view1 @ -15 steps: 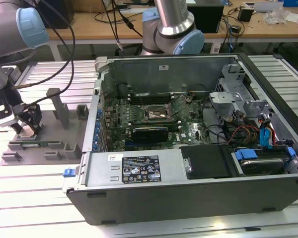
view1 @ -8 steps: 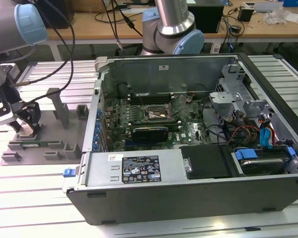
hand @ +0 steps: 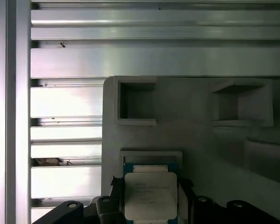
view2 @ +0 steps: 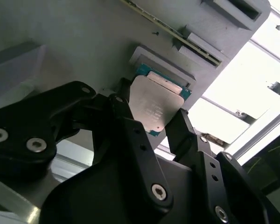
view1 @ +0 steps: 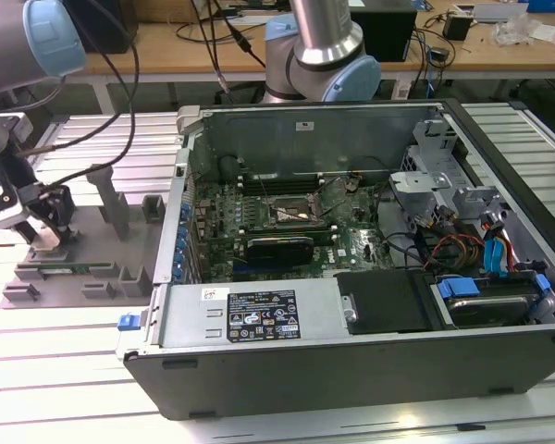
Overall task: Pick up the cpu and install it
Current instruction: 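Pick up the cpu and move it towards the insertion slot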
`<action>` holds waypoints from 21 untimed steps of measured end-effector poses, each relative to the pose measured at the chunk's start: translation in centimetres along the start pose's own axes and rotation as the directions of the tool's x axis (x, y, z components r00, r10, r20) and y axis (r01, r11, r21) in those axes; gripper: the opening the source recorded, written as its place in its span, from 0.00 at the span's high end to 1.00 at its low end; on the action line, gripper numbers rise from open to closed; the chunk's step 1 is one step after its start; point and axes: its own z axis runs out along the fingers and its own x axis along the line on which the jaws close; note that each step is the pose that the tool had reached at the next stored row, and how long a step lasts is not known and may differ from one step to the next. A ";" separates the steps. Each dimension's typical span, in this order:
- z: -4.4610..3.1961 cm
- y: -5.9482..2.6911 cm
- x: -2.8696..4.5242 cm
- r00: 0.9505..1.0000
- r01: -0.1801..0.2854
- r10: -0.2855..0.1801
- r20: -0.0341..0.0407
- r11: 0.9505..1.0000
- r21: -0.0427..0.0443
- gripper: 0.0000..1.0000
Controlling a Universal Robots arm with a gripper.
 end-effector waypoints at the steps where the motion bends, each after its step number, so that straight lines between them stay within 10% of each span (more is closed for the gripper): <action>1: -0.46 0.02 -0.02 1.000 0.000 0.000 0.000 1.000 0.000 0.45; 21: -11.49 0.45 -0.38 1.000 0.000 0.000 0.000 1.000 0.000 0.45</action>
